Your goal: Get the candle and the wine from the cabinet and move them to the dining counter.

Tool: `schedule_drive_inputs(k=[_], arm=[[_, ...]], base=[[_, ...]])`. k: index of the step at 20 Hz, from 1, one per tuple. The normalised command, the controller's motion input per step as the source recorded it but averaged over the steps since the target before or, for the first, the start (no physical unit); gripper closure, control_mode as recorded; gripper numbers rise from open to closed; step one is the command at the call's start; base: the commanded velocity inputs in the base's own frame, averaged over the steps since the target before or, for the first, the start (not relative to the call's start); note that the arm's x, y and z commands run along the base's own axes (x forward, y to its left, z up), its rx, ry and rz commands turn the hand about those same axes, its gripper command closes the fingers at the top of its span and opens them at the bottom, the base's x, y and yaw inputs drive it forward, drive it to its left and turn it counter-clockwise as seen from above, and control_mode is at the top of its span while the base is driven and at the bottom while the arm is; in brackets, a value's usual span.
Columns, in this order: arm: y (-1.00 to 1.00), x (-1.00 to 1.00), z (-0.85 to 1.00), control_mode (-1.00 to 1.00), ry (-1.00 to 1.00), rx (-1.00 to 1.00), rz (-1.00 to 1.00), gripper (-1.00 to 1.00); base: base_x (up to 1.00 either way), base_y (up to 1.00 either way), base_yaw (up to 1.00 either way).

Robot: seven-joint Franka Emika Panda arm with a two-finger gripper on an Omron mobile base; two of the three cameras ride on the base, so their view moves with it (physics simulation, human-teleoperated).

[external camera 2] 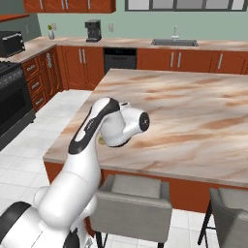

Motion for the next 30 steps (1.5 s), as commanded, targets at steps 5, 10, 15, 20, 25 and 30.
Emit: schedule_drive_inputs(k=[5, 10, 15, 20, 25, 30], arm=[[0.16, 0.44, -0.40, -1.00, 0.00, 0.00, 0.00, 1.00], [0.00, 0.33, -0.44, -1.00, -0.01, 0.00, 0.02, 1.00], [0.00, 0.19, -0.35, -1.00, -0.01, 0.00, 0.05, 1.00], [0.00, 0.21, -0.33, -1.00, 0.00, 0.00, 0.05, 1.00], [0.00, 0.17, -0.33, -1.00, 0.00, 0.00, 0.05, 1.00], [0.00, 0.17, -0.35, -1.00, 0.00, 0.00, 0.05, 1.00]], base=[[0.00, 0.00, 0.00], [0.00, 0.00, 0.00], [0.00, 0.00, 0.00], [0.00, 0.00, 0.00], [0.00, 0.00, 0.00], [0.00, 0.00, 0.00]])
